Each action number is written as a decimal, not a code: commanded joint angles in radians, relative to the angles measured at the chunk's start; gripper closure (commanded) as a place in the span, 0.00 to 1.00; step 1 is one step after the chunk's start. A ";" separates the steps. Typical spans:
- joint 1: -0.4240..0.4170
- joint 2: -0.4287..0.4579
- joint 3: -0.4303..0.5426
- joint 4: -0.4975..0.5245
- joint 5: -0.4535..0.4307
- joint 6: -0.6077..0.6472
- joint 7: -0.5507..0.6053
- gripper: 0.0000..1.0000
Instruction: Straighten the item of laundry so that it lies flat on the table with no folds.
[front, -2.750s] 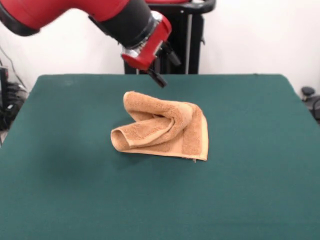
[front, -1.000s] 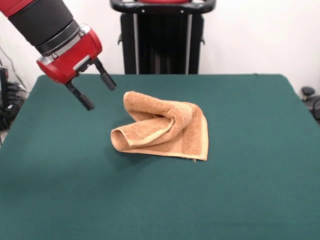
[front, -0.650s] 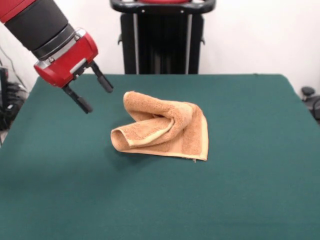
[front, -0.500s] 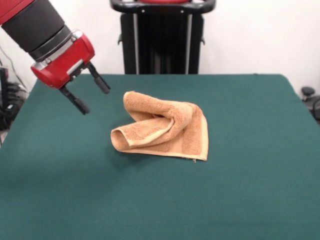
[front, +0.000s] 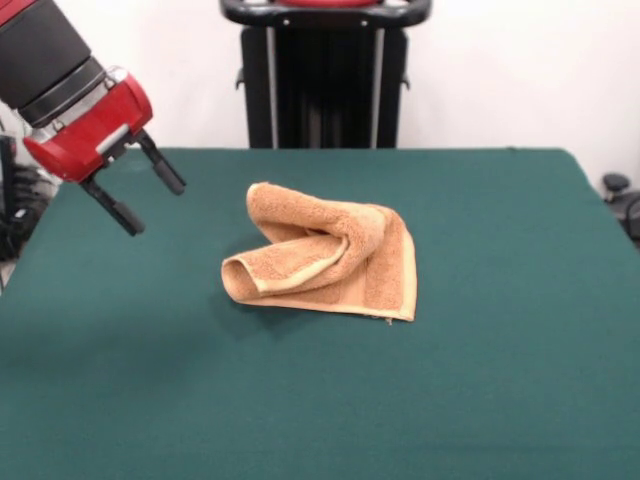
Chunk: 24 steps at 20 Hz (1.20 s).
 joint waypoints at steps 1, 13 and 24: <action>0.046 -0.024 -0.008 0.008 -0.040 0.067 -0.250 0.00; 0.069 -0.015 -0.087 0.045 -0.045 0.171 -0.222 0.00; 0.040 0.043 -0.048 0.070 0.008 0.159 -0.206 0.00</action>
